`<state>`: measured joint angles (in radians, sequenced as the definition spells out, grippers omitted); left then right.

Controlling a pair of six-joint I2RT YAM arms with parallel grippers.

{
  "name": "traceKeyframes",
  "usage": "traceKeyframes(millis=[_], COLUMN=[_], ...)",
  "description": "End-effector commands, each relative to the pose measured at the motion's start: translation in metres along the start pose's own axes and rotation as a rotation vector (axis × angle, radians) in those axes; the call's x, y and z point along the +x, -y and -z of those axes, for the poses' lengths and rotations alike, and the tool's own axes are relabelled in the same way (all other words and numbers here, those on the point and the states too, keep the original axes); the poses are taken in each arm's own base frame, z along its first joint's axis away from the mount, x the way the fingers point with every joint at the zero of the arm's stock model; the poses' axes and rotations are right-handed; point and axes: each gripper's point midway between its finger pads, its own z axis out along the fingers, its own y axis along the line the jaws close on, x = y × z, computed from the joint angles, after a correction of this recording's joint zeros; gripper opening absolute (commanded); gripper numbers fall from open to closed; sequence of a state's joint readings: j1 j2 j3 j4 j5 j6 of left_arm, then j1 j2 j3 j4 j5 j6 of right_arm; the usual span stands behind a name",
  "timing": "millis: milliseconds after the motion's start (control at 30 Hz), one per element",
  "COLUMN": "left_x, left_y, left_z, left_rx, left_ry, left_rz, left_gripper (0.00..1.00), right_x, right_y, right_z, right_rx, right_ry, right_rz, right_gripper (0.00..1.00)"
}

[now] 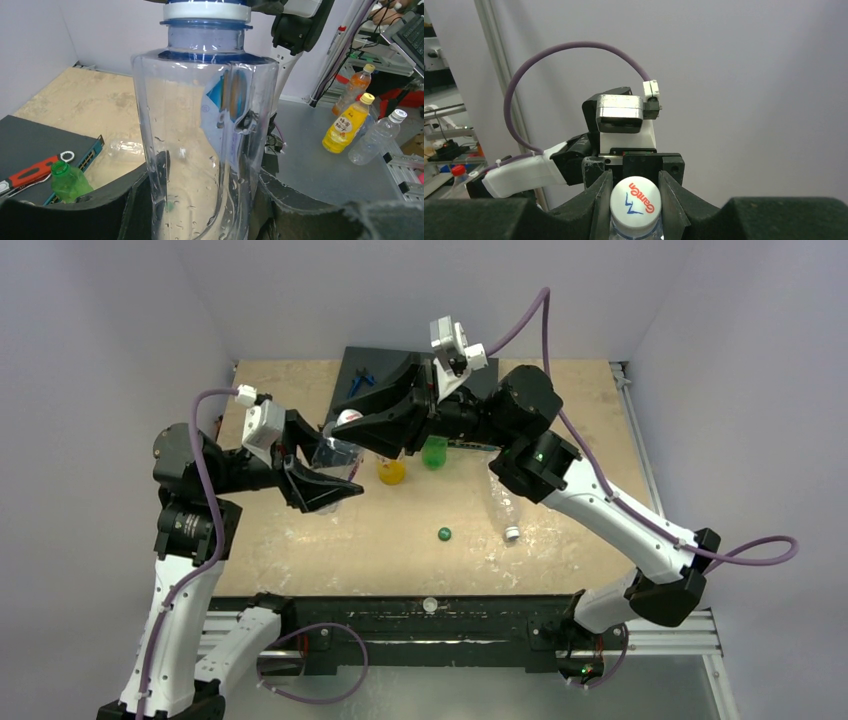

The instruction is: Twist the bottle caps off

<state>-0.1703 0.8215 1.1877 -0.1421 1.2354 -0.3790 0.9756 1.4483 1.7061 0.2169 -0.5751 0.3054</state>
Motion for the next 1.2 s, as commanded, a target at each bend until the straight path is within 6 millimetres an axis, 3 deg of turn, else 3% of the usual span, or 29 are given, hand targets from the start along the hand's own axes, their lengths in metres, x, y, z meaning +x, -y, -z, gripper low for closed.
traceKeyframes(millis=[0, 67, 100, 233, 367, 500, 667, 867, 1067, 1167], left_x=[-0.017, -0.011, -0.008, -0.001, 0.004, 0.009, 0.011, 0.009, 0.012, 0.014], left_y=[-0.01, -0.02, -0.026, -0.061, -0.096, -0.115, -0.118, -0.12, -0.12, -0.12], left_z=[0.003, 0.004, 0.005, 0.012, 0.025, 0.035, 0.039, 0.045, 0.046, 0.046], left_rx=[-0.086, -0.121, -0.148, -0.312, -0.49, -0.584, -0.608, -0.647, -0.646, -0.645], left_ry=[0.028, 0.013, 0.008, -0.006, -0.008, -0.032, -0.046, -0.043, -0.049, -0.052], left_rz=[-0.086, -0.101, -0.112, -0.161, -0.212, -0.267, -0.308, -0.347, -0.345, -0.341], left_gripper=[0.06, 0.05, 0.05, 0.06, 0.06, 0.06, 0.06, 0.06, 0.06, 0.06], right_x=[-0.021, -0.025, -0.027, -0.03, -0.016, -0.005, 0.009, 0.023, 0.021, 0.019], right_y=[0.008, 0.022, 0.028, 0.057, 0.094, 0.096, 0.104, 0.112, 0.109, 0.107], right_z=[0.007, 0.009, 0.01, 0.015, 0.02, 0.007, -0.004, -0.007, -0.01, -0.01], right_rx=[0.082, 0.165, 0.206, 0.417, 0.652, 0.692, 0.737, 0.773, 0.756, 0.74], right_ry=[0.016, 0.024, 0.026, 0.044, -0.017, -0.064, -0.11, -0.11, -0.079, -0.065], right_rz=[0.041, 0.041, 0.036, 0.0, -0.084, -0.087, -0.097, -0.128, -0.146, -0.148], right_gripper=[0.42, 0.7, 0.78, 0.86, 0.85, 0.84, 0.82, 0.69, 0.53, 0.51])
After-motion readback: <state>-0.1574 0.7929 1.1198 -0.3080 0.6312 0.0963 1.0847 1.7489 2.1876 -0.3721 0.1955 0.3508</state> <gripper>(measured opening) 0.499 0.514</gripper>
